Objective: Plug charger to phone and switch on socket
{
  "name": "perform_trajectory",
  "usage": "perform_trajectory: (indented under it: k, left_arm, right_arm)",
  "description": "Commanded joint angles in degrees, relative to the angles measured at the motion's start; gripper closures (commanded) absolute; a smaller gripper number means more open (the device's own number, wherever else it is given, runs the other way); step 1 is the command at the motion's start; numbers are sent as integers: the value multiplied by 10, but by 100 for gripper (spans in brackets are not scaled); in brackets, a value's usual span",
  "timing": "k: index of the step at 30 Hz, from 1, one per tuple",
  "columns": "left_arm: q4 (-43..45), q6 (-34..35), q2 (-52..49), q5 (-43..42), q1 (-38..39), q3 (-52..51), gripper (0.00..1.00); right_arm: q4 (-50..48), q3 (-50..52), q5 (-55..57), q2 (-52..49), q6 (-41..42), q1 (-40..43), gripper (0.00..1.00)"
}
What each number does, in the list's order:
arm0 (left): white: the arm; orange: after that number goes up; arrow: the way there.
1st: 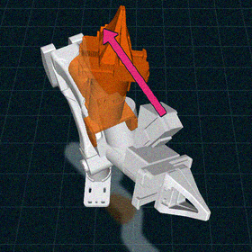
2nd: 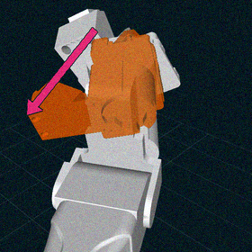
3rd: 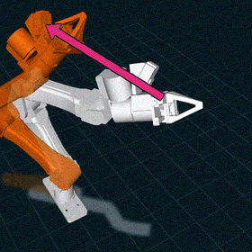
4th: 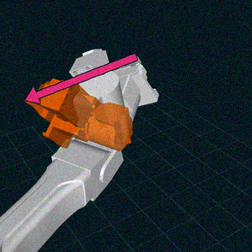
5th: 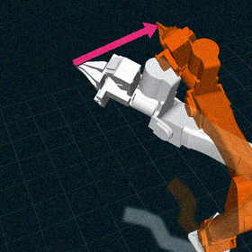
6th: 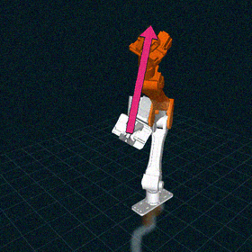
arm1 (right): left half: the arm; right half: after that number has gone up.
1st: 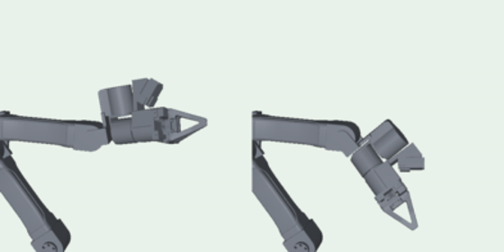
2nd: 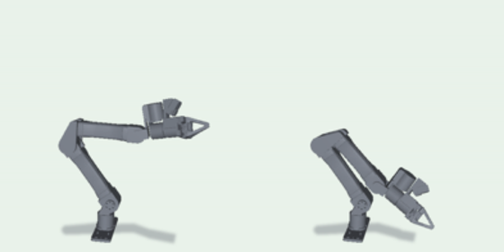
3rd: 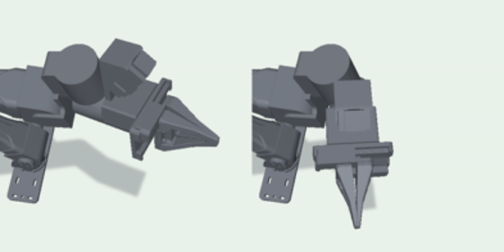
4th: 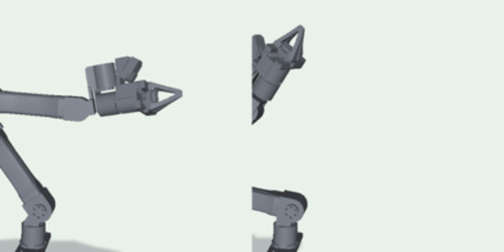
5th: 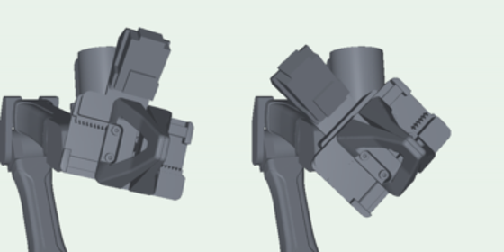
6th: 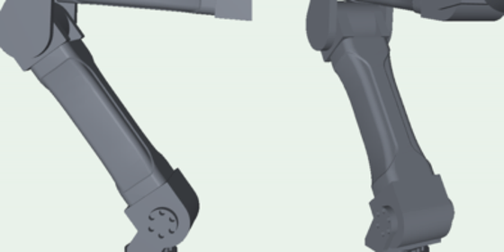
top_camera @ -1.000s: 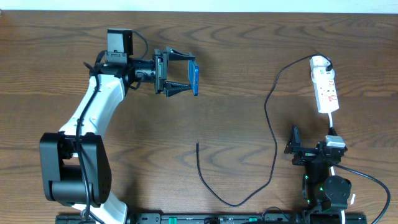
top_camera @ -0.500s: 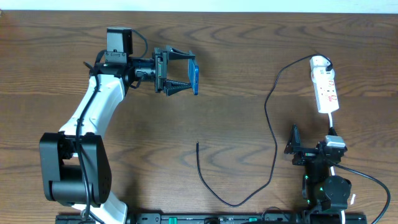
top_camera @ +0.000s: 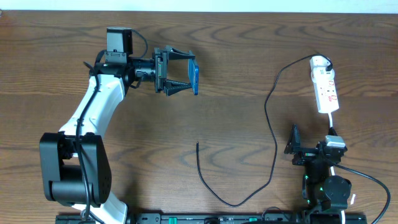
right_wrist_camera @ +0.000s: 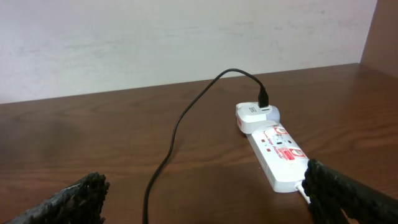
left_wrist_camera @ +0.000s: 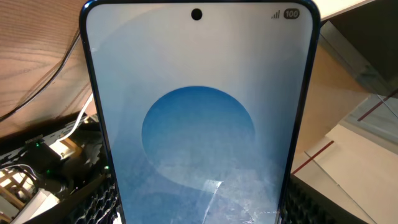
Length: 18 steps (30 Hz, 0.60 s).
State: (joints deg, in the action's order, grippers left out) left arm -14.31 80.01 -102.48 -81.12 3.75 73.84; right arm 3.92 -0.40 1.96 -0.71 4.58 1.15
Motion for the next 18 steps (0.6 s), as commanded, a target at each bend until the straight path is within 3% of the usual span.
perform_trajectory:
  k: [1, 18]
  left_arm:
    - [4, 7, 17, -27, -2, 3, 93]
    - [4, 2, 17, -26, -2, 3, 93]
  right_arm:
    - [2, 1, 5, 2, 7, -8, 1]
    - [2, 1, 5, 2, 7, -8, 1]
